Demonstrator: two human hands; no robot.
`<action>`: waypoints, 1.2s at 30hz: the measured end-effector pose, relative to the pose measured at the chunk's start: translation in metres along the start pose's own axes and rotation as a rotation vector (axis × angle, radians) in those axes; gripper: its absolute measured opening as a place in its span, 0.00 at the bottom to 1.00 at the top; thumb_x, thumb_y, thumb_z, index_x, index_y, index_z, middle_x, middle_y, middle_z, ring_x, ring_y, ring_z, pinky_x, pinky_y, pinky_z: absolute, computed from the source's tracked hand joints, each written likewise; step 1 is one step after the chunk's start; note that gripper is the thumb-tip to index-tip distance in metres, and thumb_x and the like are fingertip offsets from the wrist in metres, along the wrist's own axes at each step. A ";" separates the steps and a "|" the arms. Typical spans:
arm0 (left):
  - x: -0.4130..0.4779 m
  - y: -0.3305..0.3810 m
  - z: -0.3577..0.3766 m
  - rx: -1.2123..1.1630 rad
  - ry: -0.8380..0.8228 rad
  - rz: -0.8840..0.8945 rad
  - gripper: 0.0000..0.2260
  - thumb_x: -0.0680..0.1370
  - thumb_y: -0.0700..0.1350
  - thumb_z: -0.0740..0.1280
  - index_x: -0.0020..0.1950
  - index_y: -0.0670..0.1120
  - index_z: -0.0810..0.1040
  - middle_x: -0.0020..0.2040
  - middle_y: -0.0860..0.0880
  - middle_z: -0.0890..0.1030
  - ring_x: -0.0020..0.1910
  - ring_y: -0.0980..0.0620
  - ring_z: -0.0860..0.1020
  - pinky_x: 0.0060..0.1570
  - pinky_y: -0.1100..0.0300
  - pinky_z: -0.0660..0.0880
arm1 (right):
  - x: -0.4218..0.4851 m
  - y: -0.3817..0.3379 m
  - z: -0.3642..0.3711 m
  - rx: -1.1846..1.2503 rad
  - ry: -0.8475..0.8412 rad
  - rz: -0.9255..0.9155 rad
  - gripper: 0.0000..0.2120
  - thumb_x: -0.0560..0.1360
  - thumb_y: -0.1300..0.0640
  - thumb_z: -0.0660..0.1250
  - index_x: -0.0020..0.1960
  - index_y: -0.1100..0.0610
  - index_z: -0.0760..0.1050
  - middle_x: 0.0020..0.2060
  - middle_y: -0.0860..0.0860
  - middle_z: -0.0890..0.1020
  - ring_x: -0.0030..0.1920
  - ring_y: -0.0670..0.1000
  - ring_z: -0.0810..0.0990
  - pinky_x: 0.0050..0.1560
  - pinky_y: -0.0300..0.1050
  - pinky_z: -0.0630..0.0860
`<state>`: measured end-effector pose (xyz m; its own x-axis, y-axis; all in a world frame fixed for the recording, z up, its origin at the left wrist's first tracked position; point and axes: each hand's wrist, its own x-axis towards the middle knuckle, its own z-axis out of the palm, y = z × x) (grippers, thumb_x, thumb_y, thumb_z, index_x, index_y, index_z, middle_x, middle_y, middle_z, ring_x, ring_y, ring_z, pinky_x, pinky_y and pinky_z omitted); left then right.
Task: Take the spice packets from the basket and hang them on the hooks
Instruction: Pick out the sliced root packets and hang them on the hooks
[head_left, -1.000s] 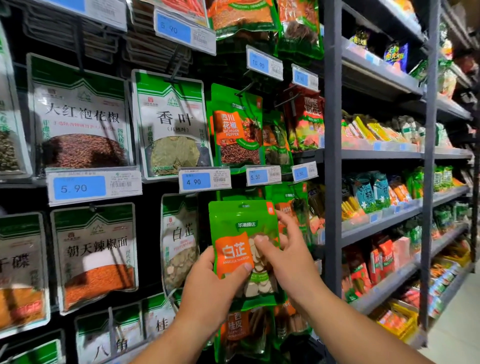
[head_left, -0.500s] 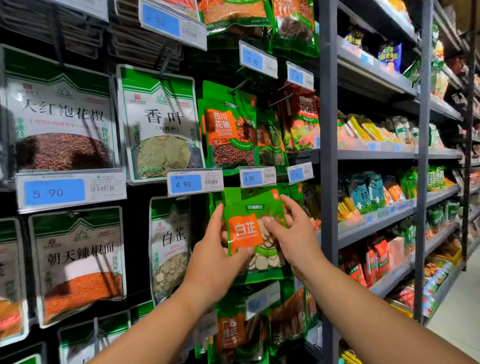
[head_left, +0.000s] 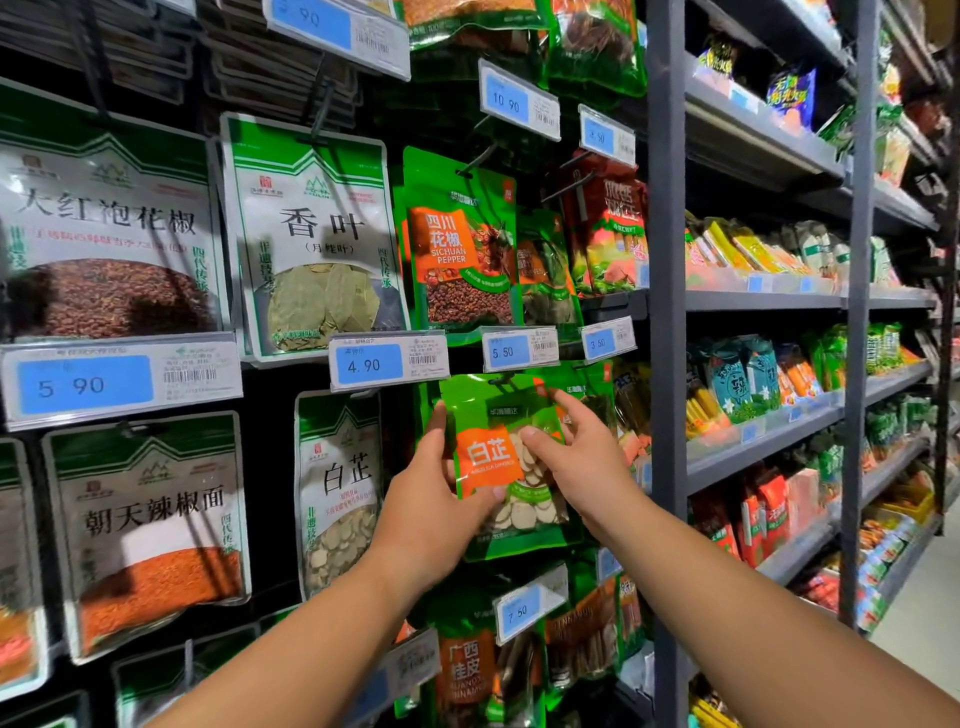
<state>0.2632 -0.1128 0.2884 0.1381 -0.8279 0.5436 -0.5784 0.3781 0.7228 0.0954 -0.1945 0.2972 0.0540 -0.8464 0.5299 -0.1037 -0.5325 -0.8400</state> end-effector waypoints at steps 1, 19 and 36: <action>0.002 -0.002 -0.001 0.020 0.000 -0.018 0.43 0.75 0.48 0.78 0.82 0.56 0.54 0.48 0.59 0.84 0.45 0.62 0.83 0.49 0.59 0.81 | 0.002 0.001 0.003 -0.039 -0.003 0.003 0.34 0.79 0.53 0.72 0.81 0.50 0.62 0.76 0.52 0.69 0.76 0.53 0.68 0.72 0.56 0.71; 0.021 -0.029 -0.020 0.339 0.003 -0.101 0.48 0.77 0.52 0.74 0.83 0.62 0.41 0.58 0.49 0.84 0.54 0.48 0.82 0.56 0.50 0.80 | 0.006 -0.008 0.024 -0.516 -0.178 0.013 0.42 0.80 0.46 0.69 0.84 0.48 0.48 0.72 0.52 0.75 0.68 0.57 0.75 0.63 0.48 0.75; -0.061 0.002 -0.010 0.691 -0.112 0.297 0.35 0.78 0.64 0.66 0.81 0.53 0.62 0.79 0.49 0.64 0.78 0.47 0.61 0.75 0.46 0.65 | -0.111 -0.026 -0.088 -1.139 -0.321 -0.203 0.36 0.81 0.35 0.60 0.83 0.44 0.51 0.82 0.47 0.55 0.81 0.51 0.54 0.77 0.54 0.63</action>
<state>0.2618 -0.0577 0.2610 -0.1630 -0.7829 0.6004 -0.9556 0.2768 0.1014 0.0042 -0.0863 0.2706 0.3994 -0.7978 0.4516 -0.8746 -0.4793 -0.0733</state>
